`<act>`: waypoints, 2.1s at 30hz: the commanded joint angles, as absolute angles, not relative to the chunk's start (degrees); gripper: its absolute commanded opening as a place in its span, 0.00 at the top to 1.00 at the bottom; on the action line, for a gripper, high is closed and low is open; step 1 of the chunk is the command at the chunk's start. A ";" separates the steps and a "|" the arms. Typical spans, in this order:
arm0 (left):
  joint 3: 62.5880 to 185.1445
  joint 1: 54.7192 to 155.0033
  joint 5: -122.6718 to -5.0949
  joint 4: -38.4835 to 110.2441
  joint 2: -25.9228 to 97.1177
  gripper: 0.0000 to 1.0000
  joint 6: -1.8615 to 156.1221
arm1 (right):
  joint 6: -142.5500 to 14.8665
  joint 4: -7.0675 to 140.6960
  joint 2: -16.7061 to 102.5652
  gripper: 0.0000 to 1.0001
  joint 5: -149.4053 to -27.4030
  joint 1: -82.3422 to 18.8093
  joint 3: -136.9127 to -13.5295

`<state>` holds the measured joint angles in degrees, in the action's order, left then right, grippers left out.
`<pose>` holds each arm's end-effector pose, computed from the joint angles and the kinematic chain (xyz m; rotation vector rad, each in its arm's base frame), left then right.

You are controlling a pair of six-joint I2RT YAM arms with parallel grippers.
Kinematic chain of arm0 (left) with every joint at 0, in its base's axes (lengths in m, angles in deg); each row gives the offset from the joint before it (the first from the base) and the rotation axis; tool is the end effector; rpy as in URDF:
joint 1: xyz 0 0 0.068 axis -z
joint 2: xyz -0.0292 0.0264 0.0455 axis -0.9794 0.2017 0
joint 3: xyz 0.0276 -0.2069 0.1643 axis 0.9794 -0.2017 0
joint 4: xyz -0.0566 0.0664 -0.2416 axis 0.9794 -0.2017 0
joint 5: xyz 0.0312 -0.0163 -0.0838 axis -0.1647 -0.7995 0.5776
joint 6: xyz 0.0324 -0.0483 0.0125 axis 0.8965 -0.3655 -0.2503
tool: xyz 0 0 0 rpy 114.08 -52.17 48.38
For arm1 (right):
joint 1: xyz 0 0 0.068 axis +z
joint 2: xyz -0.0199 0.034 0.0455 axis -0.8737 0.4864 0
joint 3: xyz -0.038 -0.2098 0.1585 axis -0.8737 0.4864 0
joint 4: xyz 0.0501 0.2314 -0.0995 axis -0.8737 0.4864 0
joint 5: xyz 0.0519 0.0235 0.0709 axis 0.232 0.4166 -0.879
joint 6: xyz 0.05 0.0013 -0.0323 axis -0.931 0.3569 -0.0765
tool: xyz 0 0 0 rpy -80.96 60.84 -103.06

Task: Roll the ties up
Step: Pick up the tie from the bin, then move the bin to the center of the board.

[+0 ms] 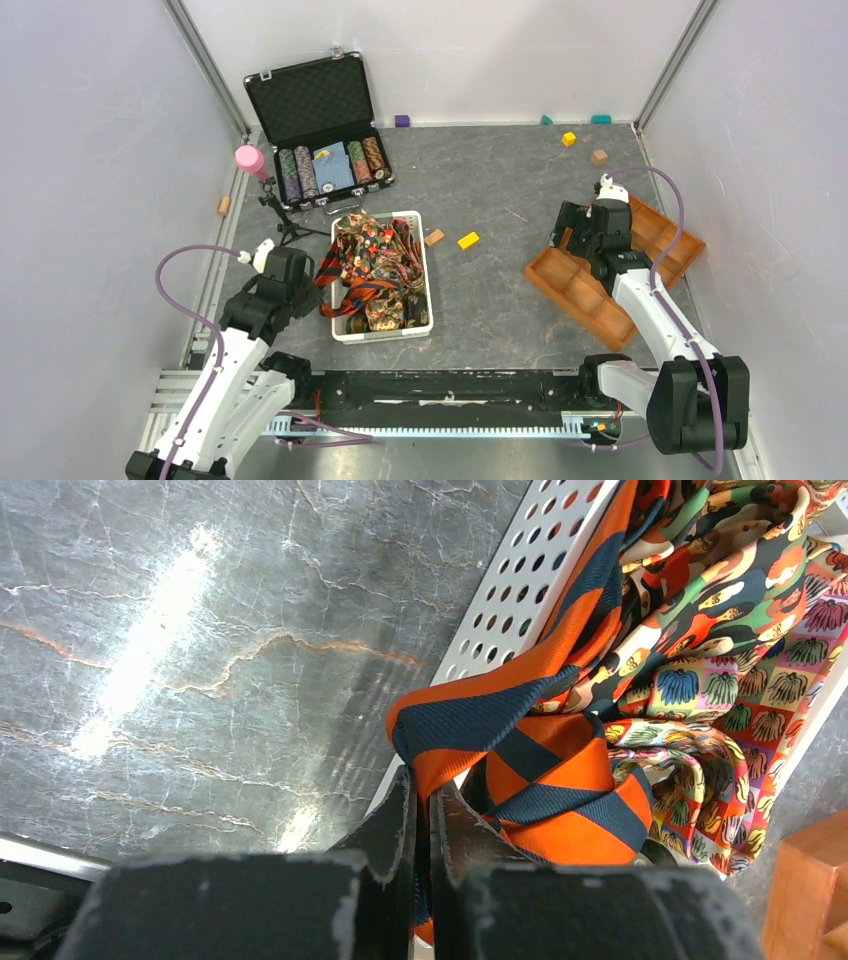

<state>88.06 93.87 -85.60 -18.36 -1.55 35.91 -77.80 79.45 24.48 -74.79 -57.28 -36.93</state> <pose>0.1269 -0.0245 0.2302 -0.8854 2.3263 -0.2104 0.2364 0.0103 0.2199 0.3900 2.2070 0.1138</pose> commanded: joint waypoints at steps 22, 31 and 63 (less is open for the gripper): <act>117.47 94.09 -65.14 -18.84 0.30 0.98 56.28 | -75.56 78.00 25.12 0.05 -80.59 -54.19 -41.37; 134.13 94.03 -63.15 -22.88 3.69 0.98 62.91 | -75.97 77.28 27.34 0.05 -80.62 -46.07 -42.65; 159.46 94.09 -49.54 10.30 16.62 0.98 60.65 | -78.01 72.66 41.00 0.10 -74.91 1.99 -55.73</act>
<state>155.03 93.89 -48.09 2.75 15.94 63.41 -81.71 74.05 39.28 -81.15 -4.93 -49.13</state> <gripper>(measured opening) 0.052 0.894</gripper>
